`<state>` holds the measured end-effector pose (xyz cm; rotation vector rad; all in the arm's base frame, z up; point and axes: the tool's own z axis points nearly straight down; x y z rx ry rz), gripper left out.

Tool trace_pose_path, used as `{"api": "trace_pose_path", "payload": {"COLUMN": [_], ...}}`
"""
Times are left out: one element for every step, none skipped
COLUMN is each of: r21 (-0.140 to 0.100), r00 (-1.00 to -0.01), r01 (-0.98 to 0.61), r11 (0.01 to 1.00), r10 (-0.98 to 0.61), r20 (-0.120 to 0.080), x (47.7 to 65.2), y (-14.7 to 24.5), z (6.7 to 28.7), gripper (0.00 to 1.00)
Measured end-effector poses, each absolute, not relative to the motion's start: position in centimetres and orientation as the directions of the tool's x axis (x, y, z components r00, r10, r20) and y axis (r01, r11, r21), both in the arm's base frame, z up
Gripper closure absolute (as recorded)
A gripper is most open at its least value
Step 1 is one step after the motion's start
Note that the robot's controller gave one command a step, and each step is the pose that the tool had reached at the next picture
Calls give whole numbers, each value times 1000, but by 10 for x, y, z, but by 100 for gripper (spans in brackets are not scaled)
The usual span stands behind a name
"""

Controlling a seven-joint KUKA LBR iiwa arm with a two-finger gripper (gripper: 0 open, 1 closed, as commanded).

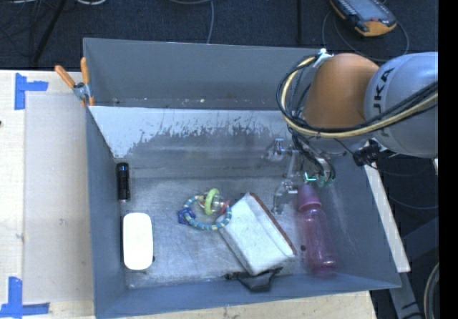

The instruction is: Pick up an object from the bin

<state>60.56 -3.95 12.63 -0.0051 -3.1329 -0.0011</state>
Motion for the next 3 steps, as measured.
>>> {"api": "trace_pose_path", "payload": {"r21": [0, 0, 0], "r00": [-1000, -988, -988], "r01": [2, 153, 153], "r11": [1000, 988, 988], "r10": [2, 153, 153], "r20": [1, 2, 2], "x": [608, 534, 534], "y": [-39, -25, -25], "z": [130, 107, 107], "gripper": [0, 100, 100]}}
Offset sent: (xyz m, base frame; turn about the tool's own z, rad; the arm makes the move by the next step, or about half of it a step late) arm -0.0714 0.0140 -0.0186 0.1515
